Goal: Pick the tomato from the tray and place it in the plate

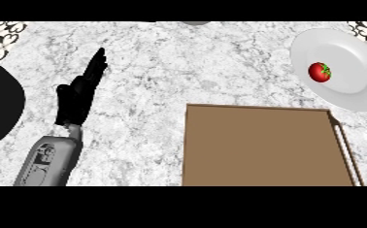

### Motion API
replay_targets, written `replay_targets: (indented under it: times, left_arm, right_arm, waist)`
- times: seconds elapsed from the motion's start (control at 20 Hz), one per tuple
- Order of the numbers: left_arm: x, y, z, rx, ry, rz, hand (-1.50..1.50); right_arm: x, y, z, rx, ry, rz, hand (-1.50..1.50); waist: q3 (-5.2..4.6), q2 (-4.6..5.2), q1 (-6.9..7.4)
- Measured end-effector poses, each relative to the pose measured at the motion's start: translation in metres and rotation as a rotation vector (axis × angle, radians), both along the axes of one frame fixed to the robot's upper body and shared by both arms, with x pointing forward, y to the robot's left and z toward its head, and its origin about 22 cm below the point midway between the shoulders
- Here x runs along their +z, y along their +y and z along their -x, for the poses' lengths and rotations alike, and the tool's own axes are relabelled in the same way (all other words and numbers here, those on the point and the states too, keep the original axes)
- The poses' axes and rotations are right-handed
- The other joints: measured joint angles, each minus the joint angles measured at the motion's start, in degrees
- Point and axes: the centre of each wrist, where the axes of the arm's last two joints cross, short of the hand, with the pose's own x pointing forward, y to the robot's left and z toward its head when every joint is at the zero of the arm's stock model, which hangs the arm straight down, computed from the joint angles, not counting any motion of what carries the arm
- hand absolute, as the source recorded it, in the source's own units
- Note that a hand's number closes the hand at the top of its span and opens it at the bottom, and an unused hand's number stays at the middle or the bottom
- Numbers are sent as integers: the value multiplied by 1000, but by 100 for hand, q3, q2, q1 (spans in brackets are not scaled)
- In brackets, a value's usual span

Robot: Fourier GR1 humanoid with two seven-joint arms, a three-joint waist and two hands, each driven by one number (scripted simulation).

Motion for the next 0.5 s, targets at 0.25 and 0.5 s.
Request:
replay_targets:
  times: [0.25,0.5]
  left_arm:
    - [3,-1,-1,-2,0,5,0]
    - [1,-1,-3,-7,-6,7,0]
  right_arm:
    - [12,-41,40,-58,-22,-42,-150]
    - [20,-64,67,-50,-13,-45,-150]
  waist:
    - [12,16,-5]
    - [23,42,9]
